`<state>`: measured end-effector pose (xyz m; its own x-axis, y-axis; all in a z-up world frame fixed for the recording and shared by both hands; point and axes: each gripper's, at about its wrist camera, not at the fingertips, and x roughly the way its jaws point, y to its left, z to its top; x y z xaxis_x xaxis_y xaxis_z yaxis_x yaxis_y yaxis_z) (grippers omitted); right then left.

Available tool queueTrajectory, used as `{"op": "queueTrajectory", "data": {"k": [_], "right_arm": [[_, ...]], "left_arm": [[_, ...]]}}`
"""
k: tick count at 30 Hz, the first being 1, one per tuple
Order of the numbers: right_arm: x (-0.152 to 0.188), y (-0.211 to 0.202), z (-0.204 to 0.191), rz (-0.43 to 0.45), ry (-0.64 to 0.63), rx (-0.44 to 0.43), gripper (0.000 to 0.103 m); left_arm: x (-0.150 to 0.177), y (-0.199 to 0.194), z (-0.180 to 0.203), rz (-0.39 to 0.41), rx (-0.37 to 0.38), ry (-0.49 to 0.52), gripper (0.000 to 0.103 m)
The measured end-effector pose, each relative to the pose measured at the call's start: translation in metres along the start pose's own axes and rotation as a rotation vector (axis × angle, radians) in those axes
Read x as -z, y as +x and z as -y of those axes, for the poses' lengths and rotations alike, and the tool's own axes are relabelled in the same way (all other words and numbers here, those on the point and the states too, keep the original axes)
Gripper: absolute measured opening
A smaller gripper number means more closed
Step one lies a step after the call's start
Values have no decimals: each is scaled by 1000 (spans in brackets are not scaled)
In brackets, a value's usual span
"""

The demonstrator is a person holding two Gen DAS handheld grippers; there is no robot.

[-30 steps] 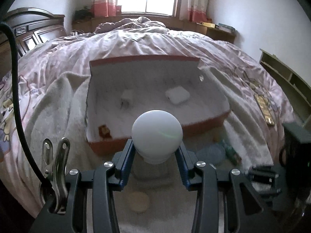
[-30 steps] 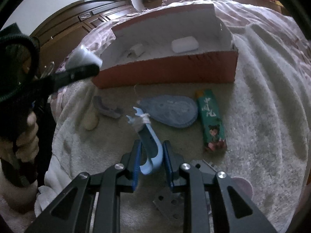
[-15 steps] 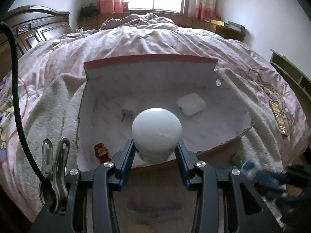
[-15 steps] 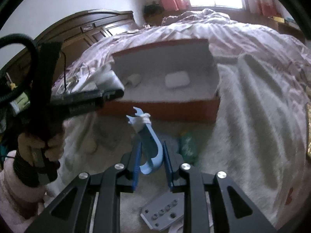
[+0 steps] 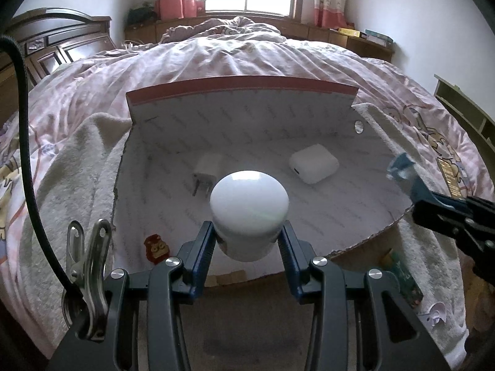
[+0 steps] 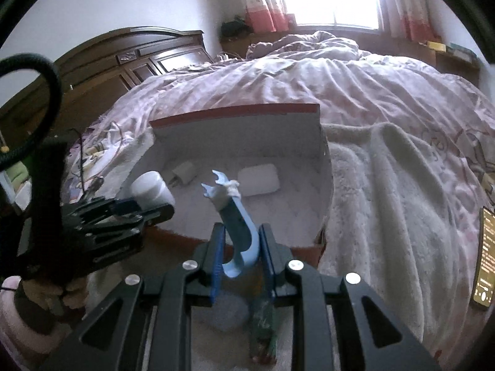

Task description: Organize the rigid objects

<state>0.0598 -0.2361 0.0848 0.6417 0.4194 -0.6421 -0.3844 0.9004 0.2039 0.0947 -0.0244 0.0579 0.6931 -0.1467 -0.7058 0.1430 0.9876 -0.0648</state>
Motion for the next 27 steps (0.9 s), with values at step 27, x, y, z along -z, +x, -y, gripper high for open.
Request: {"op": "queueTrajectory", "data": {"k": [27], "right_arm": [[-16, 51, 20, -69, 108, 58, 23]], "left_arm": [[-10, 30, -8, -35, 4, -16, 43]]}}
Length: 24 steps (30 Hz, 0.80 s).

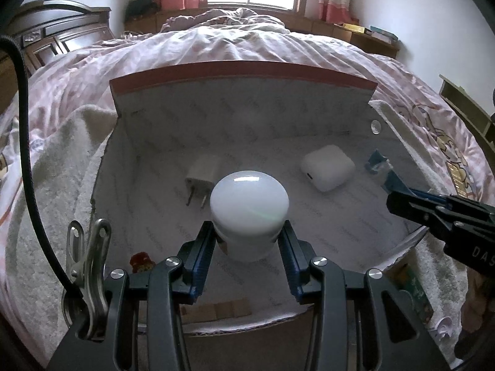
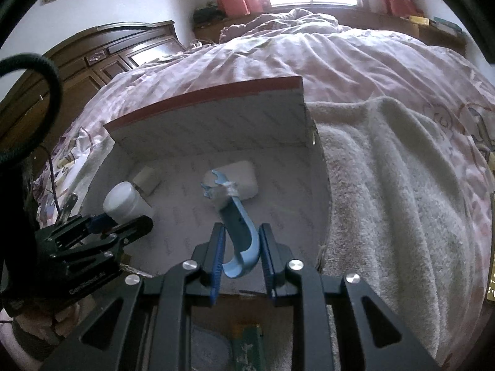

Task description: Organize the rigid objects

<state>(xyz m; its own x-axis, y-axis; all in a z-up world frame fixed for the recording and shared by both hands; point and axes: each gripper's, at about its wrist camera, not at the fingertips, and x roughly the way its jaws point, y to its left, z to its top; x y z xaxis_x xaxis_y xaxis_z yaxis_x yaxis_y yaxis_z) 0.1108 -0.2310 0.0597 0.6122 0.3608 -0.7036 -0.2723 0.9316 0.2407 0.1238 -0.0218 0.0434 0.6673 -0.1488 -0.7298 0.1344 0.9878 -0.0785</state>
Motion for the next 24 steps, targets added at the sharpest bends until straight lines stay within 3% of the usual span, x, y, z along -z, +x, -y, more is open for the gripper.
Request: {"op": "queueTrajectory", "data": {"k": [4, 11, 16, 19, 24], "right_arm": [[0, 0, 0, 7, 0, 4, 23], [2, -6, -3, 27, 14, -22, 44], [3, -12, -5, 40, 19, -22, 47], [3, -15, -4, 46, 28, -27, 48], [5, -23, -6, 50, 35, -31, 48]], "left_arm": [[0, -6, 5, 22, -16, 24, 43], [-2, -14, 8, 39, 11, 30, 44], [-1, -20, 5, 39, 29, 12, 44], [-1, -23, 7, 45, 35, 15, 55], [0, -32, 15, 58, 40, 38, 57]]}}
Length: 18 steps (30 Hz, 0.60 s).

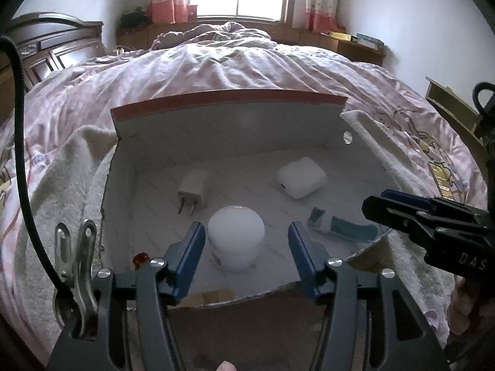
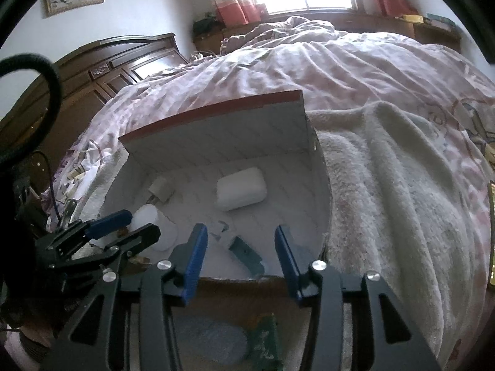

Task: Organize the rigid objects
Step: 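Open the left tool dropping the pill bottle while the right tool releases the blue piece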

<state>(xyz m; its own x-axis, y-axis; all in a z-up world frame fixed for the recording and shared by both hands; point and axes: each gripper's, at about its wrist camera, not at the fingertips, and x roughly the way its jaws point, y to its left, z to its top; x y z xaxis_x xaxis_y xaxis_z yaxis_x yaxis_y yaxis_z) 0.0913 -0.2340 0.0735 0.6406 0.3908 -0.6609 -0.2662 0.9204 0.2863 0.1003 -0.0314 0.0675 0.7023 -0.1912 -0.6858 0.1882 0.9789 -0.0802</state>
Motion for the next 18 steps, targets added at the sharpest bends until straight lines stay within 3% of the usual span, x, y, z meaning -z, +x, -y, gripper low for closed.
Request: {"op": "queueTrajectory", "data": {"k": [18], "right_arm": [[17, -33, -20, 21, -46, -31, 51]], "left_arm": [[13, -39, 8, 6, 6, -2, 57]]}}
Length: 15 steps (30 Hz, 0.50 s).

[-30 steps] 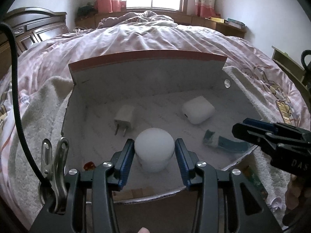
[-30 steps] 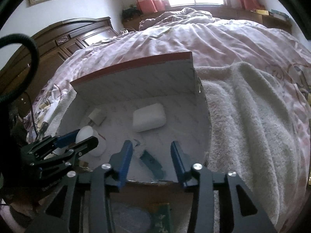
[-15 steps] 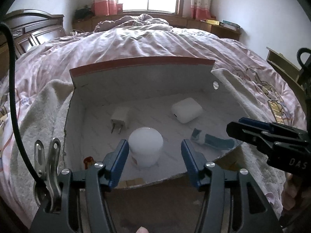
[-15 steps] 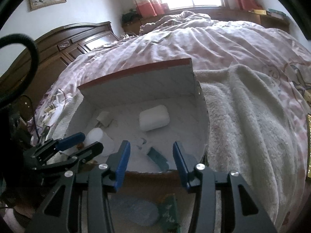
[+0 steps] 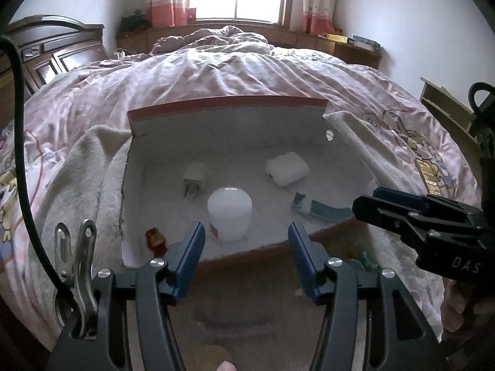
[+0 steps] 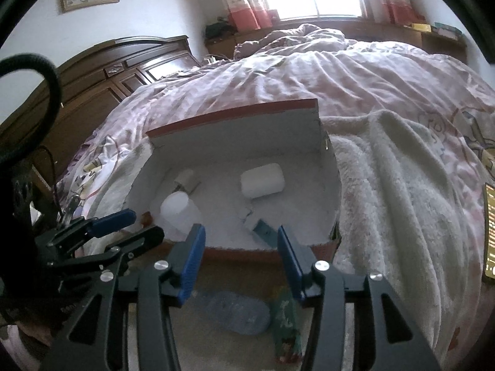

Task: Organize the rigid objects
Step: 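Open the left tool dropping the pill bottle while the right tool releases the blue piece, then withdraw both tools from the box toward the remaining items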

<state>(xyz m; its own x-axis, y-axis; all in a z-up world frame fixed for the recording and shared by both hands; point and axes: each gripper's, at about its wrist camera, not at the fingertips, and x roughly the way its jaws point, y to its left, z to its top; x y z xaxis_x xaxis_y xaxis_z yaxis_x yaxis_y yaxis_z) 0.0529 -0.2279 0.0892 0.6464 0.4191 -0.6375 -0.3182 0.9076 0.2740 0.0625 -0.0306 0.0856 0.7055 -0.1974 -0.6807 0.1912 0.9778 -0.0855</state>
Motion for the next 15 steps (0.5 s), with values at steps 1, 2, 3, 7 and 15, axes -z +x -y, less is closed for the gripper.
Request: {"op": "queueTrajectory", "data": {"k": [1, 2, 3, 7, 15], "right_arm": [[1, -2, -2, -1, -5, 1, 51], [4, -4, -4, -2, -12, 2, 51], [6, -5, -5, -3, -16, 0, 51], [17, -12, -13, -14, -41, -13, 52], [39, -19, -25, -51, -83, -37, 54]], "left_arm": [[1, -2, 1, -3, 2, 1, 57], [3, -3, 2, -6, 5, 2, 57], [5, -5, 3, -8, 9, 4, 57], [13, -12, 8, -17, 19, 13, 57], [32, -23, 12, -38, 19, 36, 57]]}}
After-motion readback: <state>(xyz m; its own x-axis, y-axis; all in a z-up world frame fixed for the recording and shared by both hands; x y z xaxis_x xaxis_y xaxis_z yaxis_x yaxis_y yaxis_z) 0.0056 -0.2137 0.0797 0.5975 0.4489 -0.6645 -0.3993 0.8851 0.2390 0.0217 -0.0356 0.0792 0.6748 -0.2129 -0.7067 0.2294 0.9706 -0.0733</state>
